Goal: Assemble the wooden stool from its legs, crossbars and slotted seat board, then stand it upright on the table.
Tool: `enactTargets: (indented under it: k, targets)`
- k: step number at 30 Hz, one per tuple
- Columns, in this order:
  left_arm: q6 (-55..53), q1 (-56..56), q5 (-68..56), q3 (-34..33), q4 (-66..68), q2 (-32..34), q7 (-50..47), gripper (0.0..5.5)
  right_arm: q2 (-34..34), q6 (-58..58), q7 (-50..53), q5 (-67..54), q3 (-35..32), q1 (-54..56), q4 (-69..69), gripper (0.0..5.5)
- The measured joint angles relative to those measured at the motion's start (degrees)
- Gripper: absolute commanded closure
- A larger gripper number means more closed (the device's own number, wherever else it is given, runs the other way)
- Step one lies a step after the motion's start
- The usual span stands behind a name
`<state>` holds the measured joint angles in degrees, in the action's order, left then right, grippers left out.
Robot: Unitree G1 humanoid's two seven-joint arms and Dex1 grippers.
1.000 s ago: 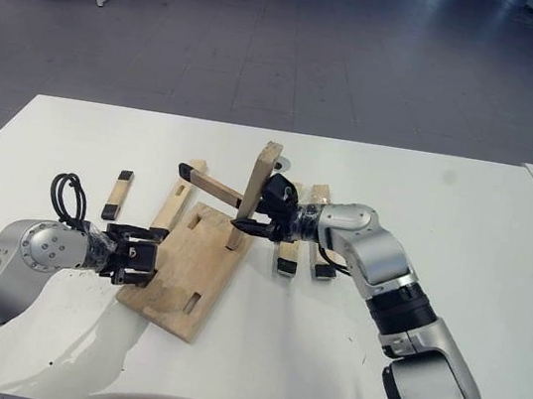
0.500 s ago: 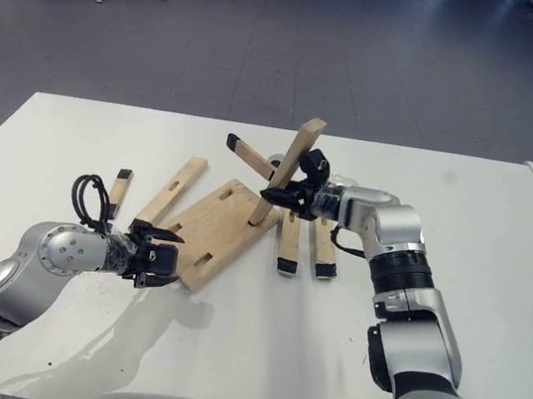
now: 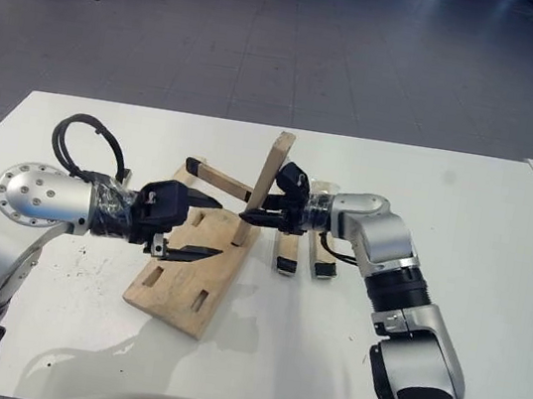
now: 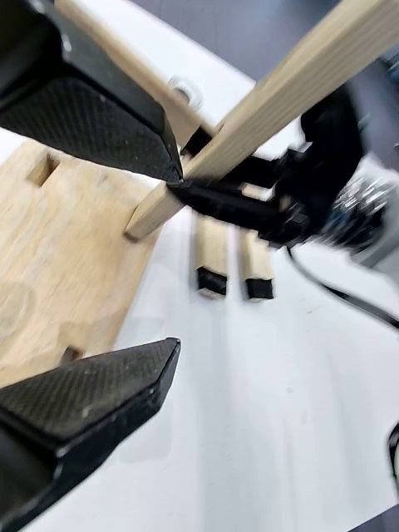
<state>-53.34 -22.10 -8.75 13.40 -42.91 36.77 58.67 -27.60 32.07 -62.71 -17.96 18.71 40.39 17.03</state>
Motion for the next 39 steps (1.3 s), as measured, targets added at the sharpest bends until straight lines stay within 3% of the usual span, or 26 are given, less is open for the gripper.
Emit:
enactTargets:
  k: [4, 12, 16, 20, 22, 26, 30, 33, 39]
  targets:
    - [1.07, 0.56, -0.33, 1.03, 0.36, 1.03, -2.14, 2.04, 0.07, -1.2, -2.03, 1.5, 0.22, 1.97, 1.02, 3.47]
    - [1.87, 1.78, -2.39, 2.21, 0.76, 2.66, -4.71, 2.04, 0.67, -0.67, -3.48, 2.08, -1.95, 2.88, 5.72, 1.83]
    - [4.34, 4.87, -1.03, 2.45, 2.33, 7.09, -5.64, 2.04, -2.93, -0.24, -3.17, 1.99, -4.96, 1.03, 0.71, 1.79]
    - [6.11, 11.66, 1.15, -1.16, 5.98, 11.47, -8.48, 2.04, -13.05, 4.32, -1.93, 0.86, -12.03, -10.01, -11.35, 1.79]
    - [5.93, 14.6, 0.74, -4.08, 5.56, 11.49, -10.16, 2.04, -13.97, 7.17, 0.35, -0.7, -15.41, -15.06, -17.03, 1.79]
    - [5.92, 19.58, 2.57, -5.16, 6.07, 12.02, -13.67, 2.04, -8.96, 12.0, 16.57, 0.95, -20.93, -19.27, -21.2, 1.79]
    - [7.27, 21.16, 7.56, -3.32, 9.01, 12.87, -17.96, 2.04, 3.14, 15.91, 35.54, 4.41, -22.79, -24.95, -27.19, 1.79]
    - [8.61, 22.63, 9.63, -2.0, 10.84, 12.92, -19.78, 2.04, 7.06, 16.83, 41.23, 6.04, -21.27, -28.39, -29.61, 1.79]
    - [11.24, 22.7, 12.38, -1.84, 14.76, 12.91, -21.48, 2.04, 6.9, 13.86, 44.37, 8.79, -21.33, -31.2, -26.46, 1.79]
